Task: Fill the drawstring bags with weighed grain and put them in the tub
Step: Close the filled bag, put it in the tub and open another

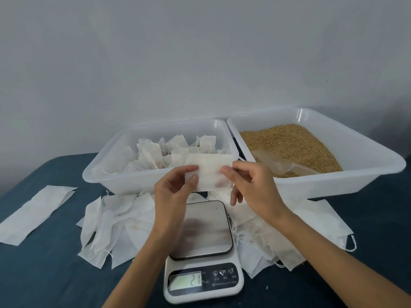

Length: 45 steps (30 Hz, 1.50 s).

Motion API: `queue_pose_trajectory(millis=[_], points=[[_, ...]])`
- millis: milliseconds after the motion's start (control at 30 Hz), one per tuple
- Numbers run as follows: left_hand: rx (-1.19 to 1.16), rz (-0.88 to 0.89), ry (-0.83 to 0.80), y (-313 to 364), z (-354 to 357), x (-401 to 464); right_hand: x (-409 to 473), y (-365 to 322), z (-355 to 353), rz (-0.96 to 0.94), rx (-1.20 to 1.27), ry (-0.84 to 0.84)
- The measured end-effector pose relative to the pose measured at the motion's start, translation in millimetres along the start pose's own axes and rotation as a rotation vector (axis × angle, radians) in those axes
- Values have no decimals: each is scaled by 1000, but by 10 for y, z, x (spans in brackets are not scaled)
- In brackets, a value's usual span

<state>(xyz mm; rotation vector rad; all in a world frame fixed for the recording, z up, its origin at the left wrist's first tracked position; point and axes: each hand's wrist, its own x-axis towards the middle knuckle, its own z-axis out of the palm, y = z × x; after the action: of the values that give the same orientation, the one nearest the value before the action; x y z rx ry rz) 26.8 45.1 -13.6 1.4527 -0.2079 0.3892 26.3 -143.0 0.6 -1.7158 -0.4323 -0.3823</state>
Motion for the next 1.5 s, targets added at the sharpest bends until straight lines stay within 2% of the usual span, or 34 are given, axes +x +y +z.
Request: queue_pose_trajectory(millis=[100, 267, 333, 433, 533, 633, 833, 1067, 1200, 1400, 1500], points=[[8, -5, 40, -18, -17, 15, -14, 3, 2, 2, -19, 26], [-51, -82, 3, -34, -36, 33, -20, -44, 1, -103, -101, -122], [-57, -92, 2, -41, -54, 44, -21, -39, -18, -69, -81, -149], [-105, -123, 14, -46, -75, 71, -26, -77, -70, 78, 19, -179], [-120, -139, 40, -43, -74, 79, 11, -139, -160, 173, 35, -275], [-108, -145, 71, -37, -68, 92, 48, -221, -251, 138, -8, -399], [-192, -226, 39, -14, -42, 86, 67, -300, -320, 118, -134, -486], [-276, -327, 63, 18, -100, 128, 107, -524, -478, 207, -97, -537], [-272, -378, -18, 66, -69, 112, 146, -629, -521, 230, -119, -519], [-189, -353, -43, 61, -60, 77, 118, -741, -482, 225, -202, -584], [-193, -367, -35, 69, -56, 61, 104, -748, -462, 263, -170, -633]])
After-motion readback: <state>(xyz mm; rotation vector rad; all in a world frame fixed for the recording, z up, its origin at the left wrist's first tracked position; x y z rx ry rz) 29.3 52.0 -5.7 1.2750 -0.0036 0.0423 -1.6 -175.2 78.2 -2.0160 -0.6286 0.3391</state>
